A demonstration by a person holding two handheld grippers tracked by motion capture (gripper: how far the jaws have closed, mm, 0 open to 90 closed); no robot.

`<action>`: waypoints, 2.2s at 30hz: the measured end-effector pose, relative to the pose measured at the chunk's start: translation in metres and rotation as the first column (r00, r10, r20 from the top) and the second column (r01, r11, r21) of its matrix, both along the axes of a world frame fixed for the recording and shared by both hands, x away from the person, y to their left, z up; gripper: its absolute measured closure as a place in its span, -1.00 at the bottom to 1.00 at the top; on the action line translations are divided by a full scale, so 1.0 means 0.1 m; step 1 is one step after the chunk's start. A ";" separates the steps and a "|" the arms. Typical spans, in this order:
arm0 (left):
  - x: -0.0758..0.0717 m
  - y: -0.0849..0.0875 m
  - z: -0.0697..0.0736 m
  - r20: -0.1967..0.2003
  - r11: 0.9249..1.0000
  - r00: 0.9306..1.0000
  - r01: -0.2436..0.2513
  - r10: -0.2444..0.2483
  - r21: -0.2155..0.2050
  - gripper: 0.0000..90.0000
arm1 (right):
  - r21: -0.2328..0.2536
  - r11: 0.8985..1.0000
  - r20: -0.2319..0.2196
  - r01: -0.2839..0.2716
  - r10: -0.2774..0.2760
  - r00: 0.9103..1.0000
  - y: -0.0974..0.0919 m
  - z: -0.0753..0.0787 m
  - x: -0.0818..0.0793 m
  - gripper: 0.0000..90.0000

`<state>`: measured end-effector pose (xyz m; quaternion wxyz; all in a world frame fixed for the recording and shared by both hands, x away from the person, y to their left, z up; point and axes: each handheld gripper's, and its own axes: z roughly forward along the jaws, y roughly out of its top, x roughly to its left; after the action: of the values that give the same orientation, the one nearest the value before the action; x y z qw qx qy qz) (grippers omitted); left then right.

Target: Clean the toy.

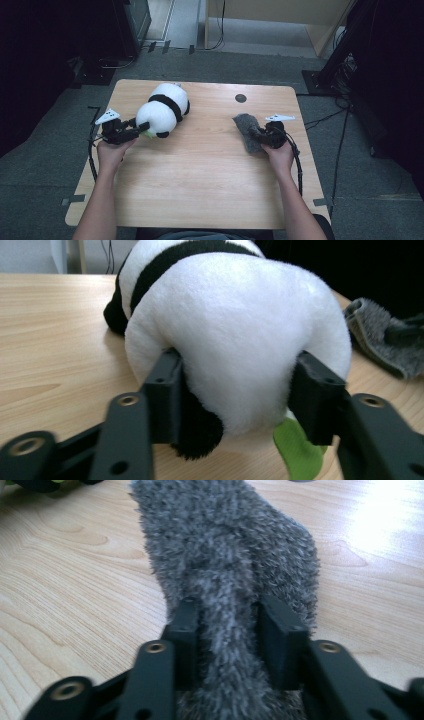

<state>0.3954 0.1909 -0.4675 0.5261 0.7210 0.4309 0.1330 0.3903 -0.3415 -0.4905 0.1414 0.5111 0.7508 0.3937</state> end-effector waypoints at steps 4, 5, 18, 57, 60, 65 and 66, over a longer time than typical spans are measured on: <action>0.01 0.03 0.00 -0.011 1.000 1.000 0.002 -0.002 0.005 -0.27 | 0.016 1.000 -0.021 -0.005 0.006 1.000 -0.02 0.02 0.00 0.19; 0.01 0.03 0.00 -0.008 1.000 1.000 -0.001 0.001 0.025 -0.32 | 0.019 1.000 -0.021 0.001 -0.001 1.000 -0.02 0.03 0.00 0.11; -0.05 0.05 0.09 -0.019 0.996 0.999 0.030 -0.028 0.089 -0.39 | 0.076 0.997 0.042 -0.032 0.029 0.999 0.02 0.26 -0.13 -0.07; -0.37 -0.81 0.26 0.036 0.965 0.971 0.230 -0.236 0.124 -0.37 | 0.040 0.961 0.094 -0.273 0.268 0.959 0.73 0.32 -0.49 0.01; -0.41 -0.91 0.24 0.040 0.961 0.966 0.248 -0.255 0.121 -0.37 | 0.043 0.958 0.101 -0.283 0.278 0.955 0.77 0.30 -0.49 0.01; -0.44 -1.06 0.17 0.026 0.956 0.962 0.266 -0.271 0.125 -0.37 | 0.049 0.953 0.091 -0.300 0.295 0.951 0.85 0.26 -0.50 0.03; -0.44 -1.08 0.15 0.025 0.956 0.962 0.268 -0.273 0.120 -0.37 | 0.050 0.952 0.092 -0.302 0.296 0.951 0.87 0.24 -0.51 0.03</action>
<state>0.3513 0.0827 -0.4522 0.5054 0.7995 0.3090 0.0993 0.3388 -0.2546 -0.4666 0.0949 0.3789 0.8002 0.4552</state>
